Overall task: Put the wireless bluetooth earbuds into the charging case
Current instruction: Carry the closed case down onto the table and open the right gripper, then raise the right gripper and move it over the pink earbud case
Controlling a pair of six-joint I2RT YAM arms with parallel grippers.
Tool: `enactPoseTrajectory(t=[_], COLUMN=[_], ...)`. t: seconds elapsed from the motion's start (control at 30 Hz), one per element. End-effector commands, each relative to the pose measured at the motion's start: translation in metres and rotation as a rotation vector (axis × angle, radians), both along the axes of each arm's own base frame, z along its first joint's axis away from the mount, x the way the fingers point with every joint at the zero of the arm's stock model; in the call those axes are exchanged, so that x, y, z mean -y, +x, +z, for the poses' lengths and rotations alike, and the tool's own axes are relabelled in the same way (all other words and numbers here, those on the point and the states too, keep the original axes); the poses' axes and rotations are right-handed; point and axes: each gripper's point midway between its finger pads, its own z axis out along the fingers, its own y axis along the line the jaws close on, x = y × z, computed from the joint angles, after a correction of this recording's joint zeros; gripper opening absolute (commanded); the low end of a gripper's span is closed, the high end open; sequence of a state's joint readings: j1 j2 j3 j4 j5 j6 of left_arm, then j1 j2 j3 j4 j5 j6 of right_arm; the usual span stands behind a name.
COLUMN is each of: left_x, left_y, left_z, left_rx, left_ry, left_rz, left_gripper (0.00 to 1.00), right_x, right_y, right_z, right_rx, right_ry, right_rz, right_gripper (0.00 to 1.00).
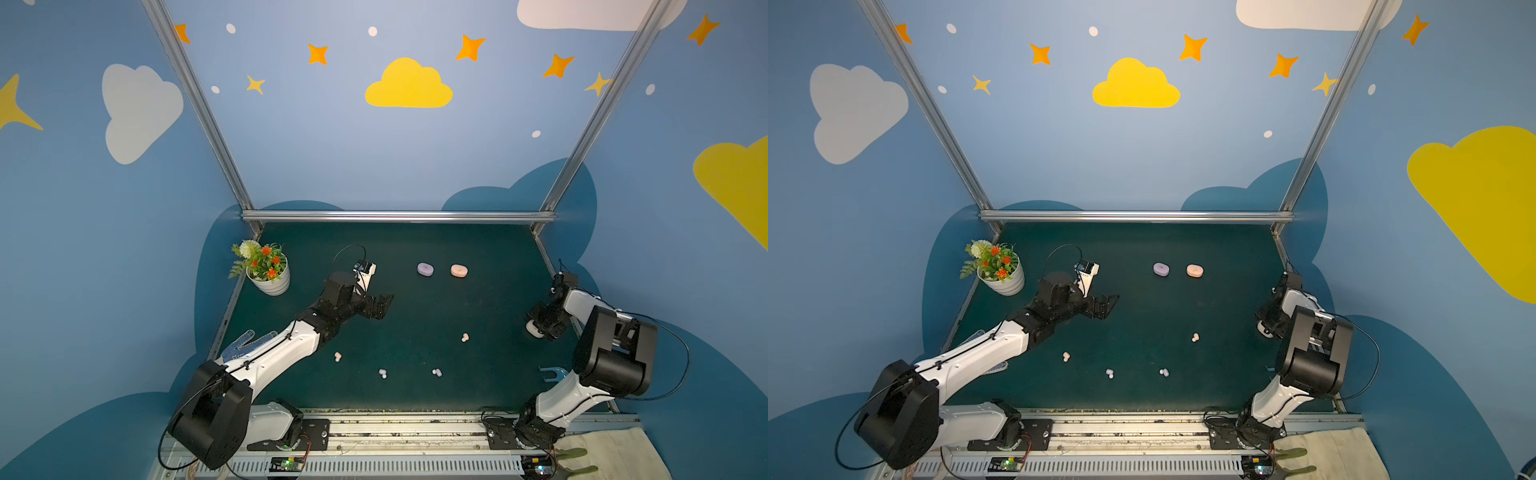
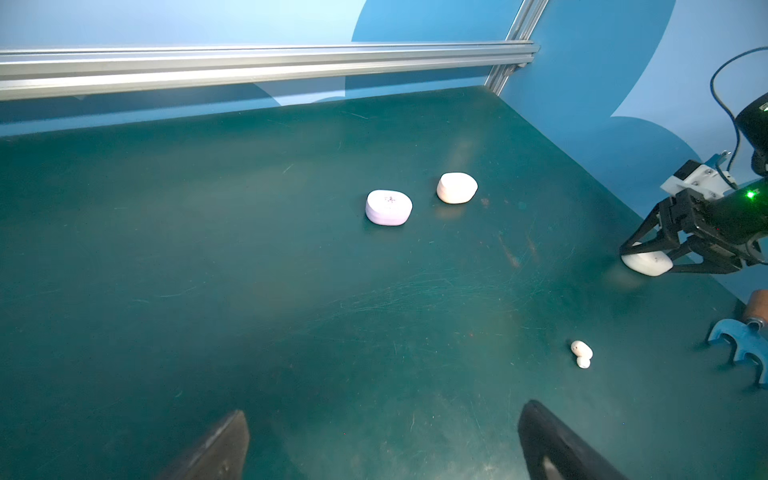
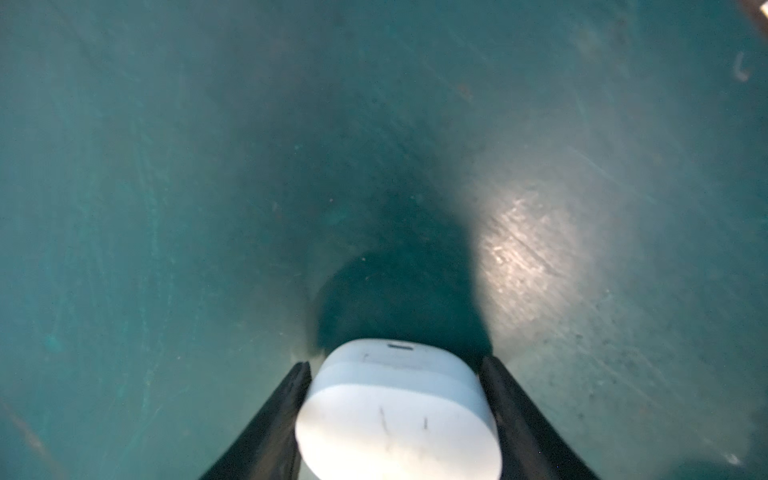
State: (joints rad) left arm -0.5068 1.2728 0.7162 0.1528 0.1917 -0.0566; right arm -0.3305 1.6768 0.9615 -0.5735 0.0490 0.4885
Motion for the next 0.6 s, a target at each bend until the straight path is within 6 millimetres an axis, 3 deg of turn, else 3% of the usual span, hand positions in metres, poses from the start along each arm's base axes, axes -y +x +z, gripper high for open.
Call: enactPoseTrajectory(t=[0.0,0.37,0.57], left_x=[-0.004,-0.005,-0.002], left_y=[0.005,0.006,0.001], left_z=[0.010,0.003,-0.006], left_rx=[0.044,-0.011,-0.043], left_ry=[-0.005,0.017,-0.017], left_rz=[0.026,0.034,0.026], left_gripper=[1.00,1.00,1.00], right_x=[0.004,-0.012,-0.046], right_y=[-0.002,0.005,0.020], right_z=[-0.004,0.038,0.068], right_rx=[-0.028,0.043,0.100], right_ry=[-0.004,0.018,0.065], right_rz=[-0.001,0.083,0.231], right_gripper=[0.68,0.83,0.83])
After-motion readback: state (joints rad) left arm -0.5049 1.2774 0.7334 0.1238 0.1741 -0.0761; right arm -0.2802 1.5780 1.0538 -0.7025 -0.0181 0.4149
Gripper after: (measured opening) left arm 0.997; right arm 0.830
